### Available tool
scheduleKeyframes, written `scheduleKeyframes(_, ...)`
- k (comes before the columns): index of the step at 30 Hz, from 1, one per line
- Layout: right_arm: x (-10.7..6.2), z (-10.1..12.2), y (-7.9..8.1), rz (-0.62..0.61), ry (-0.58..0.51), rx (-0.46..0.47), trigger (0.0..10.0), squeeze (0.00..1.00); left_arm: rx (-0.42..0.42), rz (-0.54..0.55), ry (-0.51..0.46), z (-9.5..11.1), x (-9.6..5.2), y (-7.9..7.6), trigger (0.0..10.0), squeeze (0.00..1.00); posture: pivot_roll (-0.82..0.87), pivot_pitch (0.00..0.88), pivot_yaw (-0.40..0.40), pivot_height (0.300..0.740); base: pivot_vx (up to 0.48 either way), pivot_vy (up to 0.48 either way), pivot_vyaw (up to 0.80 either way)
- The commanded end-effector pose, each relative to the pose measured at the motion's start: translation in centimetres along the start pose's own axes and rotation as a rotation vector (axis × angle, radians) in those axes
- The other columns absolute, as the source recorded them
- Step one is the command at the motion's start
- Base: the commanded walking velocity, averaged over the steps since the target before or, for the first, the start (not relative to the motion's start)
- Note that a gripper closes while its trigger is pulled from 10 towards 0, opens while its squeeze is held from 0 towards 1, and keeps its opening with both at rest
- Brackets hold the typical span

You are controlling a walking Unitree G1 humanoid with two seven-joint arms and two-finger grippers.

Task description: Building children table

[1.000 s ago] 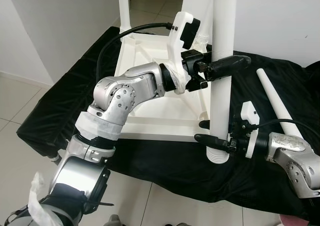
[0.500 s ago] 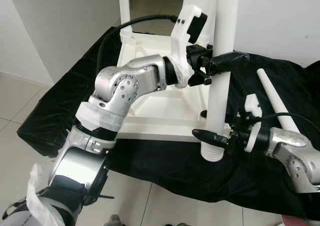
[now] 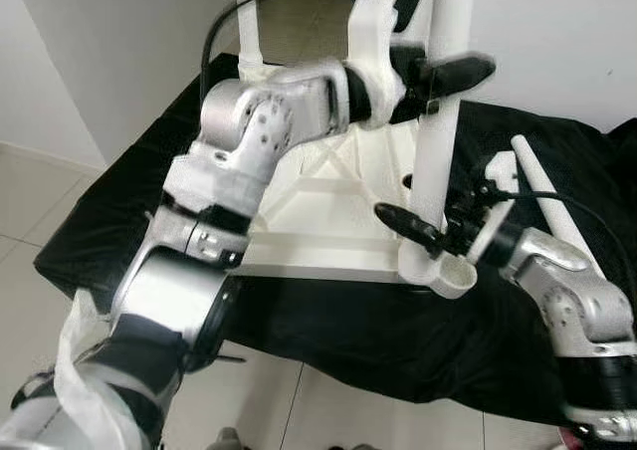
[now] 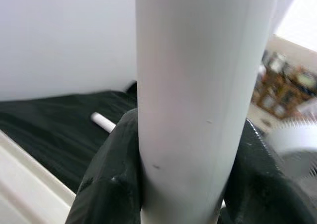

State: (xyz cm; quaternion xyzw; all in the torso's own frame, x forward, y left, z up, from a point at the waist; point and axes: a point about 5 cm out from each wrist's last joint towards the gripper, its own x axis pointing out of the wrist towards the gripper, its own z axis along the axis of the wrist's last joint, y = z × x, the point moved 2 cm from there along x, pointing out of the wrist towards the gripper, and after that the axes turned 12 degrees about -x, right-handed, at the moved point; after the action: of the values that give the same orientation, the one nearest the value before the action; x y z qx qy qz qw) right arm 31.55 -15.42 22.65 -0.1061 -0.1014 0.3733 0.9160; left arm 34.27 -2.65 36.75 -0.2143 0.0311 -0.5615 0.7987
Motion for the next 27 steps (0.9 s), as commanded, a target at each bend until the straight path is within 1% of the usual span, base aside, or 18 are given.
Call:
scheduleKeyframes(1, 0.4, -0.5, -0.8, -0.088, 0.028, -0.009, 10.0, 0.0, -0.016, 0.05, -0.044, 0.7, 0.3, 0.7, 10.0, 0.0, -0.01, 0.081, -0.045, 0.74, 0.0, 0.0, 0.0)
scheduleKeyframes(4, 0.7, -0.7, -1.0, -0.12, 0.034, -0.009, 10.0, 0.0, -0.01, 0.078, -0.058, 1.0, 0.4, 1.0, 10.0, 0.0, -0.01, 0.08, -0.046, 0.74, 0.0, 0.0, 0.0)
scheduleKeyframes(7, 1.6, -1.0, -1.3, -0.22, 0.044, -0.026, 10.0, 0.0, 0.001, 0.13, -0.098, 1.5, 0.5, 1.6, 10.0, 0.0, 0.0, 0.08, -0.046, 0.74, 0.0, 0.0, 0.0)
scheduleKeyframes(8, 1.6, -1.0, -1.3, -0.22, 0.044, -0.026, 10.0, 0.0, 0.001, 0.13, -0.098, 1.5, 0.5, 1.6, 10.0, 0.0, 0.0, 0.08, -0.046, 0.74, 0.0, 0.0, 0.0)
scheduleKeyframes(10, 2.0, -1.0, -1.5, -0.277, 0.047, -0.038, 10.0, 0.0, 0.006, 0.149, -0.105, 1.6, 0.7, 1.8, 10.0, 0.0, -0.01, 0.079, -0.041, 0.74, 0.0, 0.0, 0.0)
scheduleKeyframes(11, 2.0, -1.0, -1.5, -0.277, 0.047, -0.038, 10.0, 0.0, 0.006, 0.149, -0.105, 1.6, 0.7, 1.8, 10.0, 0.0, -0.01, 0.079, -0.041, 0.74, 0.0, 0.0, 0.0)
scheduleKeyframes(13, 2.6, -1.2, -1.7, -0.352, 0.06, -0.049, 10.0, 0.0, 0.033, 0.18, -0.111, 1.6, 1.0, 1.9, 10.0, 0.0, -0.01, 0.076, -0.037, 0.74, 0.0, 0.0, 0.0)
scheduleKeyframes(15, 3.1, -1.5, -1.6, -0.398, 0.075, -0.058, 10.0, 0.0, 0.06, 0.201, -0.116, 1.6, 1.3, 1.8, 10.0, 0.0, -0.01, 0.075, -0.037, 0.74, 0.0, 0.0, 0.0)
scheduleKeyframes(16, 3.3, -1.6, -1.6, -0.423, 0.087, -0.064, 10.0, 0.0, 0.087, 0.211, -0.119, 1.6, 1.5, 1.7, 10.0, 0.0, -0.01, 0.075, -0.038, 0.74, 0.0, 0.0, 0.0)
scheduleKeyframes(20, 4.1, -1.8, -1.2, -0.476, 0.119, -0.103, 10.0, 0.0, 0.162, 0.242, -0.14, 1.7, 2.0, 1.2, 10.0, 0.0, -0.01, 0.074, -0.036, 0.74, 0.0, 0.0, 0.0)
scheduleKeyframes(21, 4.1, -1.8, -1.2, -0.476, 0.119, -0.103, 10.0, 0.0, 0.162, 0.242, -0.14, 1.7, 2.0, 1.2, 10.0, 0.0, -0.01, 0.074, -0.036, 0.74, 0.0, 0.0, 0.0)
scheduleKeyframes(23, 4.7, -2.0, -1.1, -0.511, 0.141, -0.121, 10.0, 0.0, 0.195, 0.263, -0.152, 1.7, 2.3, 1.0, 10.0, 0.0, -0.01, 0.074, -0.036, 0.74, 0.0, 0.0, 0.0)
scheduleKeyframes(24, 4.9, -2.1, -1.0, -0.53, 0.145, -0.14, 10.0, 0.0, 0.199, 0.268, -0.157, 1.7, 2.5, 0.9, 10.0, 0.0, -0.01, 0.076, -0.036, 0.74, 0.0, 0.0, 0.0)
scheduleKeyframes(27, 5.0, -2.1, -1.0, -0.54, 0.146, -0.152, 10.0, 0.0, 0.199, 0.27, -0.161, 1.7, 2.6, 0.8, 10.0, 0.0, -0.01, 0.076, -0.036, 0.74, 0.0, 0.0, 0.0)
